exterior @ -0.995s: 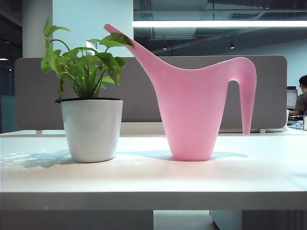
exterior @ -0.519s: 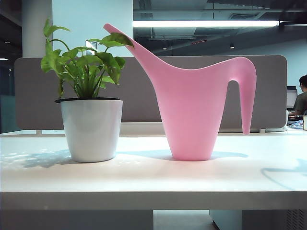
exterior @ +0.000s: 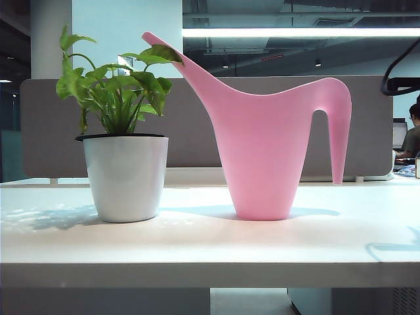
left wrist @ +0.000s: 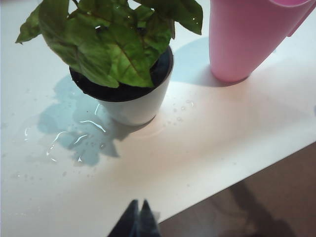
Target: Pick up the watering can from the table, water the potted plant, and put the can back.
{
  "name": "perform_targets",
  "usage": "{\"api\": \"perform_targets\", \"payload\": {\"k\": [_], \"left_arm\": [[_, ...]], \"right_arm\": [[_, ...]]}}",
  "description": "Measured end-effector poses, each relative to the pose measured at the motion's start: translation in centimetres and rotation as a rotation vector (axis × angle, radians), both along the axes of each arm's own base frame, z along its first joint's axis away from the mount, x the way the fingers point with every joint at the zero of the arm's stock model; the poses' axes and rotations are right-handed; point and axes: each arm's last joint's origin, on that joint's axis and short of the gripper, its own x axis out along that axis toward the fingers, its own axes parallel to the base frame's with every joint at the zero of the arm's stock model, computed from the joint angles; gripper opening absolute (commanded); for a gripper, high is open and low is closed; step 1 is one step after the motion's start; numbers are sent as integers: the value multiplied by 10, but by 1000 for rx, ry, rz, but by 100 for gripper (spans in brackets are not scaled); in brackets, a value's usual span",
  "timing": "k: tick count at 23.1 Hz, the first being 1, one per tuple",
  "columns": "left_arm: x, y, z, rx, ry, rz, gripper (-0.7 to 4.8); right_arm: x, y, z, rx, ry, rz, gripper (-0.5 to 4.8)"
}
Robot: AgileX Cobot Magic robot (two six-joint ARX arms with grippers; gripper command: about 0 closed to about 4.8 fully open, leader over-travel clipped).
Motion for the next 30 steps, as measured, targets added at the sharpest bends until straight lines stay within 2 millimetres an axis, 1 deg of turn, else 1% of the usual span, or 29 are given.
{"api": "perform_targets", "payload": {"k": [2,5,6,7,8,9,13,17,22,27,30], "left_arm": [[0,0,0,0,0,0,3],[0,0,0,0,0,0,3],[0,0,0,0,0,0,3],[0,0,0,0,0,0,3],[0,0,0,0,0,0,3],[0,0,0,0,0,0,3],[0,0,0,0,0,0,3],[0,0,0,0,0,0,3],[0,0,0,0,0,0,3],[0,0,0,0,0,0,3],[0,0,0,0,0,0,3]], "right_arm": [[1,0,-2,7,3,3,122],[5,2,-10,1,40,23,127],[6,2,-13,-1,49,30,140],[8,3,-16,-1,55,36,185],[11,4,-22,-3,68,49,218],[14,4,-27,-4,78,51,219],[23,6,-39,3,52,53,222],[27,7,-47,-3,85,53,222],[36,9,-43,1,64,54,222],[48,12,-31,11,10,60,223],[55,14,-25,14,-11,80,249]]}}
